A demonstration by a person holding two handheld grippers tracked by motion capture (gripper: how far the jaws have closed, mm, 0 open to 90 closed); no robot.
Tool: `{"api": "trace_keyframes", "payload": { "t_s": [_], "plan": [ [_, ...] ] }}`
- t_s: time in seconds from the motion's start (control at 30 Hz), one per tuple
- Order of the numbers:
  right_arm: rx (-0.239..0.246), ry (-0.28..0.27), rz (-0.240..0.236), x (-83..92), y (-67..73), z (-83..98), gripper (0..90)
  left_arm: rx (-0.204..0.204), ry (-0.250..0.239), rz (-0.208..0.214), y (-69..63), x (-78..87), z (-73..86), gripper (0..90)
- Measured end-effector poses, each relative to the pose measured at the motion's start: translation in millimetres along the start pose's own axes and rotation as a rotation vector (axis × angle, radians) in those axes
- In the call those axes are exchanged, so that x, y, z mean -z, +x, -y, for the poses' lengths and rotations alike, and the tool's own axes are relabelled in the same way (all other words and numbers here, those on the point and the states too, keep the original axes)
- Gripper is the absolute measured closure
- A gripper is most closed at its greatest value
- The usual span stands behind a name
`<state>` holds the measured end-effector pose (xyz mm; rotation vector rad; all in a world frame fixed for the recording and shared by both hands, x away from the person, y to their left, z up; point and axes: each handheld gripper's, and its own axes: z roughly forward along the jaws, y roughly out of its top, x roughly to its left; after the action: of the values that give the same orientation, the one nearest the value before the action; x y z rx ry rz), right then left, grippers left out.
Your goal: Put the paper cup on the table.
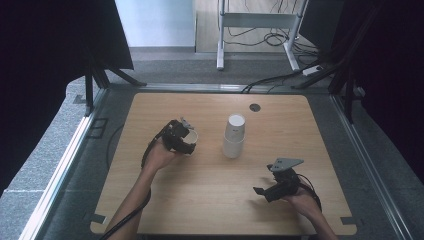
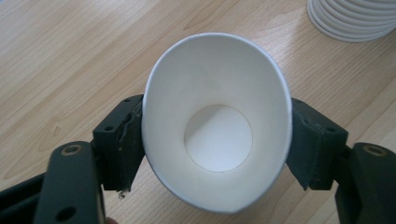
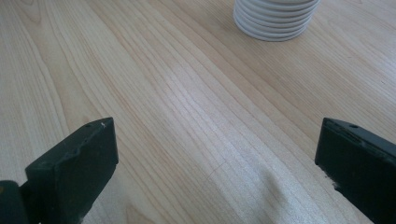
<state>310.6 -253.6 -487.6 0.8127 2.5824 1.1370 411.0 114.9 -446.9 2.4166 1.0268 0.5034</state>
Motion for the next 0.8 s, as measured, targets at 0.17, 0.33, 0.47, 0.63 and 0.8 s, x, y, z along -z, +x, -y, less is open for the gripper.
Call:
{"api": "trace_keyframes", "payload": {
  "t_s": [0.17, 0.33, 0.47, 0.63, 0.8],
  "plan": [
    [0.004, 0.001, -0.003, 0.0, 0.9, -0.5, 0.0, 0.016, 0.001, 0.011, 0.5, -1.6, 0.1, 22.1],
    [0.009, 0.006, -0.004, -0.2, 1.0, -0.4, 0.0, 0.033, -0.008, 0.027, 1.6, -1.5, -0.1, 14.9],
    [0.011, 0.007, -0.004, -0.5, 1.4, -0.4, 0.0, 0.044, -0.027, 0.027, 2.8, 1.6, 0.0, 13.7],
    [0.018, 0.013, -0.005, -1.0, 1.7, -0.1, 0.0, 0.049, -0.044, 0.034, 3.6, 6.2, 1.3, 12.5],
    [0.018, 0.016, -0.009, -1.2, 2.1, -0.1, 0.0, 0.058, -0.069, 0.039, 4.4, 12.3, 3.5, 11.8]
  ]
}}
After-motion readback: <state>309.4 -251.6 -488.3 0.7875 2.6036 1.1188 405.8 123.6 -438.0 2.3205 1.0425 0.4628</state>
